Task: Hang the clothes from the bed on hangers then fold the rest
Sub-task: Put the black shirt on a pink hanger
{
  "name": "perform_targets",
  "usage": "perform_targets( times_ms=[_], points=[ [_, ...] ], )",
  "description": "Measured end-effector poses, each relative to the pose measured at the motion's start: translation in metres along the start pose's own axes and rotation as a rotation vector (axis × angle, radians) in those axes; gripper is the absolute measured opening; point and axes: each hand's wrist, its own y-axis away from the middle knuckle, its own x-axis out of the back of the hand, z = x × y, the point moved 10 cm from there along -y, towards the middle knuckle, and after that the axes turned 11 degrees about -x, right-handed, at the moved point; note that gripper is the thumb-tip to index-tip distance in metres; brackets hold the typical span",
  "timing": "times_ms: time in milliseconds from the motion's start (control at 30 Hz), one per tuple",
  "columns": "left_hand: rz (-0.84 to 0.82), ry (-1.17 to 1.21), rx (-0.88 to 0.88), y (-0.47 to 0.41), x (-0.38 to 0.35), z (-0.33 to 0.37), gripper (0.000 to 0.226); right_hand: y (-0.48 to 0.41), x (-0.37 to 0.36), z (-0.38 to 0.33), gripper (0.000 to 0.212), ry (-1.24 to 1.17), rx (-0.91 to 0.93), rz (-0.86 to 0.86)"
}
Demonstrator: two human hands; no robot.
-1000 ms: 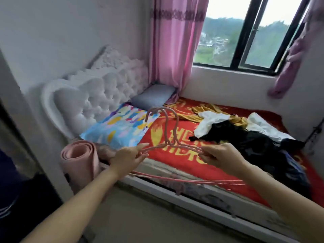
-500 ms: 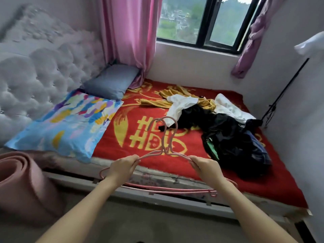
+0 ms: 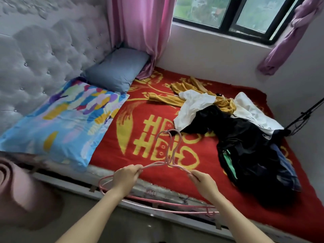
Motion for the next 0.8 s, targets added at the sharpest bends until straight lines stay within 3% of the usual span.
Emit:
perform_targets(
  times_ms=[300,433,467,600,733,800],
  points=[
    [0.067,-0.094,0.113,-0.084,0.010,-0.062,0.021,-0.137,-0.025,-0.052,0.017,-0.294,0.004,-0.519],
    [0.210,-0.227,-0.072,-0.129,0.034,-0.066,0.022,-0.189,-0.024,-0.070,0.035,-0.474,-0.015,-0.734],
    [0.244,-0.252,-0.137,-0.134,0.039,-0.063,0.017,-0.198,-0.023,-0.075,0.036,-0.485,-0.003,-0.729],
    [0.331,-0.357,-0.168,-0.152,0.050,-0.090,0.066,-0.245,-0.030,-0.081,0.027,-0.509,-0.085,-0.616],
    [0.304,-0.374,-0.114,-0.164,0.059,-0.142,0.074,-0.291,-0.023,-0.070,0.036,-0.591,-0.201,-0.351],
    [0.279,-0.393,-0.138,-0.169,0.061,-0.166,0.076,-0.303,-0.025,-0.071,0.035,-0.525,-0.201,-0.304]
  ],
)
